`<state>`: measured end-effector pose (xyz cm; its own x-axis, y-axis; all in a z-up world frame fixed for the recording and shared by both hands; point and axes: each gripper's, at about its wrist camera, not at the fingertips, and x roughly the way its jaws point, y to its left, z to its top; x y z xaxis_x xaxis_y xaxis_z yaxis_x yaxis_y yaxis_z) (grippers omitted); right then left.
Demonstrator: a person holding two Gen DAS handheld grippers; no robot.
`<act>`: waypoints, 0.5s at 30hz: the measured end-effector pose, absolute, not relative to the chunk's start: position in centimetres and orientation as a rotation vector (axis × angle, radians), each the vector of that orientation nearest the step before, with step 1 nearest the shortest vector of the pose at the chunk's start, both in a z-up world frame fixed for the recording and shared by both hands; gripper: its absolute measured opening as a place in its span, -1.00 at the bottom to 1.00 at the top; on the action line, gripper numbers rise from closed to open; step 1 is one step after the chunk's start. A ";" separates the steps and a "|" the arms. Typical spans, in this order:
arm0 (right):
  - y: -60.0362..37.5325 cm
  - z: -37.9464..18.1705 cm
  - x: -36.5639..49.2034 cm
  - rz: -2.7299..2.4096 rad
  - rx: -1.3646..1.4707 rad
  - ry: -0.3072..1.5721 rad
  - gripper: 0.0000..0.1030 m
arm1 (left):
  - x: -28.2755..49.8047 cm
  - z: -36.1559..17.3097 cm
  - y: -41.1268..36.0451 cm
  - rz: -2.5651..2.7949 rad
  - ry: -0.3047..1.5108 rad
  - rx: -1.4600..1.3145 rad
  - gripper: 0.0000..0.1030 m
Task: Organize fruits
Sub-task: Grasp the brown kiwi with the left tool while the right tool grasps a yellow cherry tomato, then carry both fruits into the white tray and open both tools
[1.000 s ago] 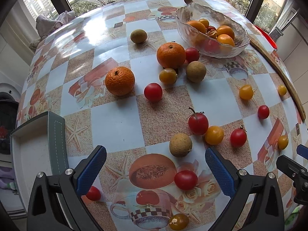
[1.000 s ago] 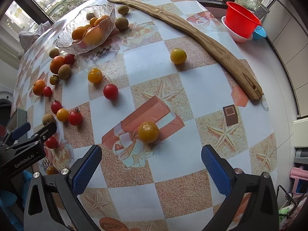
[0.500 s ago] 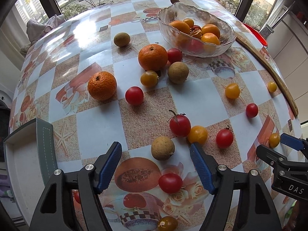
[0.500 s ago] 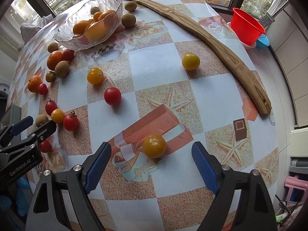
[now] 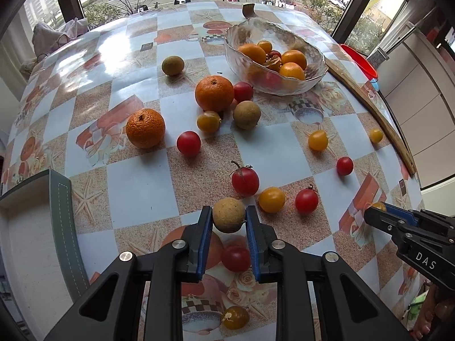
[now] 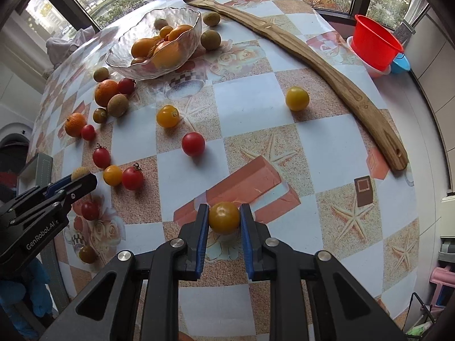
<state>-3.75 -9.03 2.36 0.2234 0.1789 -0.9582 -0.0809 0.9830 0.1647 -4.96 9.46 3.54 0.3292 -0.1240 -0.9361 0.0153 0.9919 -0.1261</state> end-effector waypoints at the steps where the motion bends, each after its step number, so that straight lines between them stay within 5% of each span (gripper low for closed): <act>1: -8.9 2.6 -3.8 0.183 0.092 1.334 -0.55 | -5.3 3.9 9.6 -0.090 1.227 -0.103 -0.51; 15: -3.4 5.6 -4.0 0.302 0.076 1.308 -0.55 | -8.1 7.8 16.5 -0.005 1.164 -0.183 -0.51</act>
